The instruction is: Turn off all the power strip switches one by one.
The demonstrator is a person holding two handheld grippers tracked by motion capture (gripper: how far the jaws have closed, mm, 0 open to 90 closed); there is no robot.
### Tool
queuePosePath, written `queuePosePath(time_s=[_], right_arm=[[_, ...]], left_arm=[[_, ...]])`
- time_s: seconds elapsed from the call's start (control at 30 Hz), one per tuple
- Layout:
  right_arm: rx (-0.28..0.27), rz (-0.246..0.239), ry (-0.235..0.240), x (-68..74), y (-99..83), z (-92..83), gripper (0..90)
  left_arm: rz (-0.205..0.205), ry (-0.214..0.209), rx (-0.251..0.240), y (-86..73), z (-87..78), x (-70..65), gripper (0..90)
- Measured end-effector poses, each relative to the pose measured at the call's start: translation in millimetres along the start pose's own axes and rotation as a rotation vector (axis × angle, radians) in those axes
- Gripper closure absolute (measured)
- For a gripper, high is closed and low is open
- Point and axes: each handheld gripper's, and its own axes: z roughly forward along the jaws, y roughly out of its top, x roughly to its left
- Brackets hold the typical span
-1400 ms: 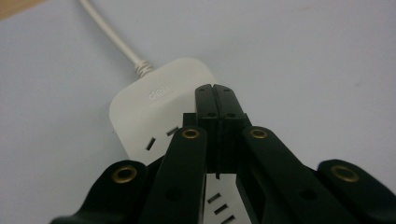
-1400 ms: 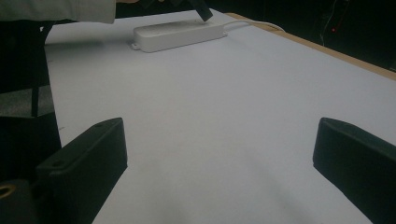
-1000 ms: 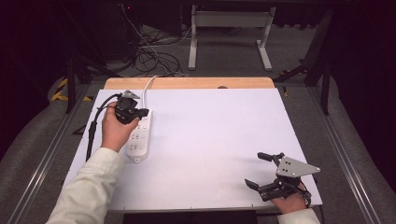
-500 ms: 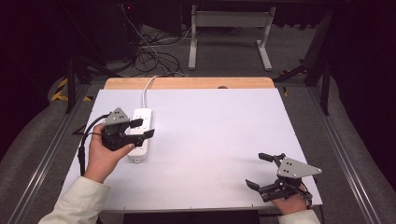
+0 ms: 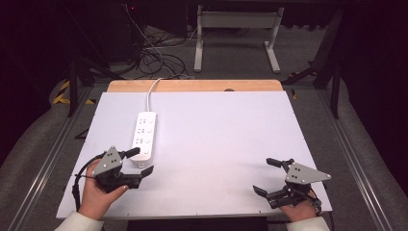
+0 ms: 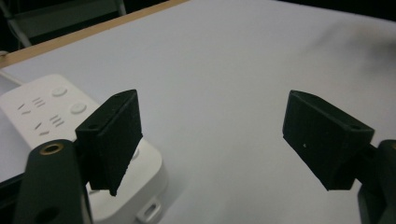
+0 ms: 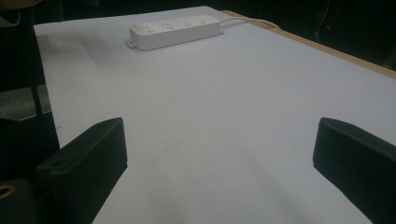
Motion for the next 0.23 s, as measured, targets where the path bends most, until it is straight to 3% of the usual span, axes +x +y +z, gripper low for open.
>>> queuePosePath(time_s=[0.1,0.23], right_arm=[[0.001,0.0,-0.001,-0.1,-0.2,-0.2,3.5],[0.003,-0.001,0.001,0.0,-0.2,0.5,3.5]], left_arm=[[0.02,0.01,-0.001,-11.7,-4.5,-4.2,17.4],[-0.004,-0.017,-0.005,-19.4,-9.3,-5.7,15.6]])
